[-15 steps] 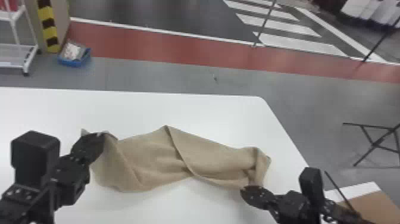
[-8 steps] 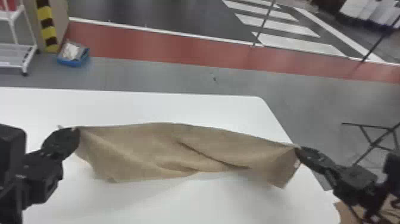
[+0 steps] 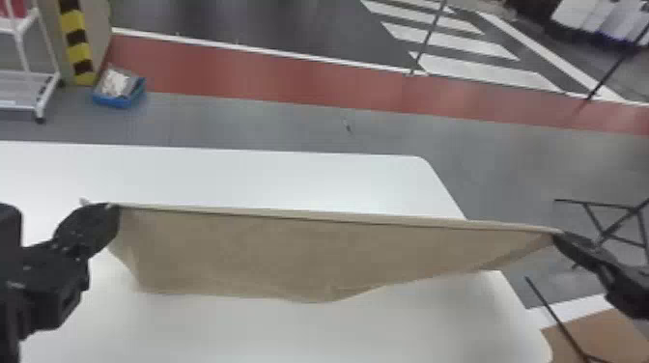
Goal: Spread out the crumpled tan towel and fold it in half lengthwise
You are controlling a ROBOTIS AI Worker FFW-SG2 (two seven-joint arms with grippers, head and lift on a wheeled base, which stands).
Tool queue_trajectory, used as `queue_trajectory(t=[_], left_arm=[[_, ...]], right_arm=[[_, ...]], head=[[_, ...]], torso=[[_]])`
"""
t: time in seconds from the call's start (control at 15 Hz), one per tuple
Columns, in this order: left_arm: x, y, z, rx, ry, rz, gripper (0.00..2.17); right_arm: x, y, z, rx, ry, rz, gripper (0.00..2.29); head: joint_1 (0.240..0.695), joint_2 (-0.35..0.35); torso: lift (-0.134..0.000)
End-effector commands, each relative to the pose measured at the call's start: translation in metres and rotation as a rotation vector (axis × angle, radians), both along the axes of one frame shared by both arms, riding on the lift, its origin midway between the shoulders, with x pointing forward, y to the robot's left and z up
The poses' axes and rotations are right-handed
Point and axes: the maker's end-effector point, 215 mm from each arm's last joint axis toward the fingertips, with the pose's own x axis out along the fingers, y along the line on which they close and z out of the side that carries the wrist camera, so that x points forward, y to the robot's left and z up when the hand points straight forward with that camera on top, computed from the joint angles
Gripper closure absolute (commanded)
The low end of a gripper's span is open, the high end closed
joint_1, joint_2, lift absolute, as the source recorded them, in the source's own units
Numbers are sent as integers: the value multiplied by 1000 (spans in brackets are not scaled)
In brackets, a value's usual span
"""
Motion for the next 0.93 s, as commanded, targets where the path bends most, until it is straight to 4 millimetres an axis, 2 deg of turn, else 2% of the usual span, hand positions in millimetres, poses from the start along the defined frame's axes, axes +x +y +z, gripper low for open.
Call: queue_trajectory(t=[0.0,0.07,0.2,0.33,0.47,0.53,0.6,0.67,0.8,0.87], left_arm=[[17,1,9,-17,-41,6,2125],[29,1,17,-25,-79,7,2125],[73,13,34,-68,-140,34,2128],[108,44,42,-93,-157,97,2125],[141,69,59,-127,-206,140,2125],[159,81,72,-134,-245,164,2125],[178,92,84,-144,-274,194,2128],[199,101,95,-151,-293,215,2128],[231,106,124,-165,-344,232,2128],[244,111,141,-165,-376,239,2128]], right_arm=[[23,16,-15,-7,27,15,1511],[34,18,-17,-9,26,7,1511],[79,32,-30,0,67,0,1511],[113,42,-28,9,70,-3,1507],[159,53,-25,25,55,14,1507],[189,63,-14,-23,17,25,1511],[222,77,7,-93,-55,53,1507],[255,89,22,-111,-96,72,1507],[304,101,56,-124,-177,88,1511],[320,102,77,-136,-231,95,1511]], head=[[695,-350],[695,-350],[695,-350],[695,-350],[693,-350],[664,-350],[646,-349],[624,-315],[572,-260],[514,-236]], torso=[[-124],[-124],[-124],[-124],[-124],[-124],[-124],[-124],[-124],[-124]])
